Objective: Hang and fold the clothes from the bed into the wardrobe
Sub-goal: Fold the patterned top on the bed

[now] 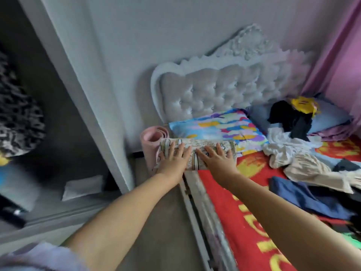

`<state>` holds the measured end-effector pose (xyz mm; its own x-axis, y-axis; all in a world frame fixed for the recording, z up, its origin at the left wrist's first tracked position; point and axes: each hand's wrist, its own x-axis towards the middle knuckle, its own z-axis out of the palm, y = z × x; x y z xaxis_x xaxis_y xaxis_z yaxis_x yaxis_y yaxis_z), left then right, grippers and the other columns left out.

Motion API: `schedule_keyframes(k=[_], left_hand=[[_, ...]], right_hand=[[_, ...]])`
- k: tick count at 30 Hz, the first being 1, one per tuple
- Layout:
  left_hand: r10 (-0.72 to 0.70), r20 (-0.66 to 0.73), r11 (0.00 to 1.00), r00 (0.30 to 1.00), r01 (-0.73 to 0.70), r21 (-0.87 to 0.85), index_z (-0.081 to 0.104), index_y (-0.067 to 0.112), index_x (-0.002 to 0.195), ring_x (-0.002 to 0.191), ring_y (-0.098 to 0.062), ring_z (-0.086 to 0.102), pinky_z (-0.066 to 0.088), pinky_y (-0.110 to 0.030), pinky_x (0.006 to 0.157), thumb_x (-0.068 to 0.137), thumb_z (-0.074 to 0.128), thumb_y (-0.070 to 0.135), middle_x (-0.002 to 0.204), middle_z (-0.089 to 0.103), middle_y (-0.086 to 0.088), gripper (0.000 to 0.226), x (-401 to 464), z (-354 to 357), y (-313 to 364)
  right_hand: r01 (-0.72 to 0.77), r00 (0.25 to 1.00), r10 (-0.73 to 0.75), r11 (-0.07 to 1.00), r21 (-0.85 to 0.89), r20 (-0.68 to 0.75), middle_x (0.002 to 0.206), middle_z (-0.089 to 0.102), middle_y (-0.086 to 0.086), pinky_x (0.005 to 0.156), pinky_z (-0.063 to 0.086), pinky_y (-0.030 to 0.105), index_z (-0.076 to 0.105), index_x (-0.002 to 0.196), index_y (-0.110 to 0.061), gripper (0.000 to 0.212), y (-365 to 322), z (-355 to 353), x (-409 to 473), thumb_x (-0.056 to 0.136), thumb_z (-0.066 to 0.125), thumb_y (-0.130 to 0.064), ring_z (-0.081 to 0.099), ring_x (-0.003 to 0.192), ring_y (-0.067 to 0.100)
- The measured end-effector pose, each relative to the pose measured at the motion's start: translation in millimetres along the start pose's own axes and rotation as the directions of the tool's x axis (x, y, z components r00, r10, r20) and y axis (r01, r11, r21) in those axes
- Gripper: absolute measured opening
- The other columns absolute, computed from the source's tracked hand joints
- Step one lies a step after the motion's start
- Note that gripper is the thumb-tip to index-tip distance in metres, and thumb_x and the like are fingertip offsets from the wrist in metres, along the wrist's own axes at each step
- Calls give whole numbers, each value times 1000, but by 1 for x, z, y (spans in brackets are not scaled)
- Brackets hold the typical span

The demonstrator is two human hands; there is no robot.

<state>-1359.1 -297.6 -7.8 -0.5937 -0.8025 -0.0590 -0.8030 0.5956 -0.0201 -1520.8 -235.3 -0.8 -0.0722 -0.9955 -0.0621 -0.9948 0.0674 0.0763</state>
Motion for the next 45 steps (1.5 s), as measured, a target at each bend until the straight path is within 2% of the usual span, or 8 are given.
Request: schedule_keyframes(k=[7, 13, 17, 23, 28, 34, 39, 45], left_hand=[[-254, 80, 967, 964, 255, -5, -3, 24, 153, 146, -35, -8, 13, -59, 113, 89, 38, -8, 160, -7, -2, 82, -120, 30, -230], [-366, 100, 931, 925, 365, 33, -2, 26, 152, 147, -35, -6, 17, -58, 114, 95, 36, 0, 160, -3, -2, 73, -184, 45, -365], [-419, 123, 908, 899, 417, 45, -3, 24, 153, 146, -36, -5, 16, -59, 113, 97, 36, 5, 161, -2, -3, 71, -194, 57, -420], [-452, 215, 889, 866, 457, 29, -5, 25, 152, 146, -36, -6, 14, -60, 113, 90, 38, -7, 160, -6, -3, 82, -168, 82, -489], [-443, 238, 895, 865, 444, 50, -5, 25, 152, 146, -36, -5, 17, -60, 112, 93, 42, -4, 160, -7, -5, 81, -111, 105, -570], [-445, 237, 891, 863, 454, 22, -7, 27, 152, 146, -36, -1, 21, -60, 111, 93, 52, 10, 160, -10, -4, 85, -48, 162, -667], [-427, 371, 888, 825, 461, -4, -2, 28, 152, 147, -32, -3, 19, -59, 111, 101, 39, 29, 161, -10, -3, 65, -22, 253, -722], [-373, 360, 915, 855, 404, -11, 4, 28, 153, 146, -37, 4, 22, -62, 110, 99, 43, 28, 161, -1, -5, 66, 17, 408, -777]], right_hand=[[271, 961, -272, 962, 33, 42, 159, 10, -2, 111, 15, 63, 2, 151, -40, 69, -254, 3, 71, 97, 43, -26, 2, 147, 36], [398, 912, -402, 915, 68, 75, 160, 6, -1, 112, 11, 64, -2, 152, -38, 80, -400, -3, 104, 94, 41, -3, -2, 147, 37], [452, 884, -458, 889, 73, 98, 160, 5, 0, 114, 9, 63, -1, 152, -37, 79, -453, -4, 136, 94, 41, -2, -3, 147, 37], [484, 860, -492, 870, 90, 137, 160, 7, 0, 114, 9, 62, 1, 152, -37, 74, -505, 25, 207, 97, 40, -7, -2, 147, 36], [493, 851, -500, 866, 84, 159, 159, 8, -2, 115, 12, 59, -3, 152, -37, 87, -544, 48, 299, 92, 56, -15, 1, 147, 33], [494, 831, -507, 862, 115, 228, 159, 10, 0, 114, 10, 62, 3, 152, -38, 75, -596, 74, 406, 94, 40, -7, 1, 147, 35], [476, 793, -500, 865, 159, 348, 159, 8, 0, 114, 8, 63, 2, 152, -37, 83, -642, 153, 453, 90, 38, 4, -2, 146, 36], [399, 819, -423, 906, 145, 389, 161, 5, -2, 113, 7, 59, 1, 151, -40, 81, -689, 309, 514, 92, 38, 1, -3, 147, 34]])
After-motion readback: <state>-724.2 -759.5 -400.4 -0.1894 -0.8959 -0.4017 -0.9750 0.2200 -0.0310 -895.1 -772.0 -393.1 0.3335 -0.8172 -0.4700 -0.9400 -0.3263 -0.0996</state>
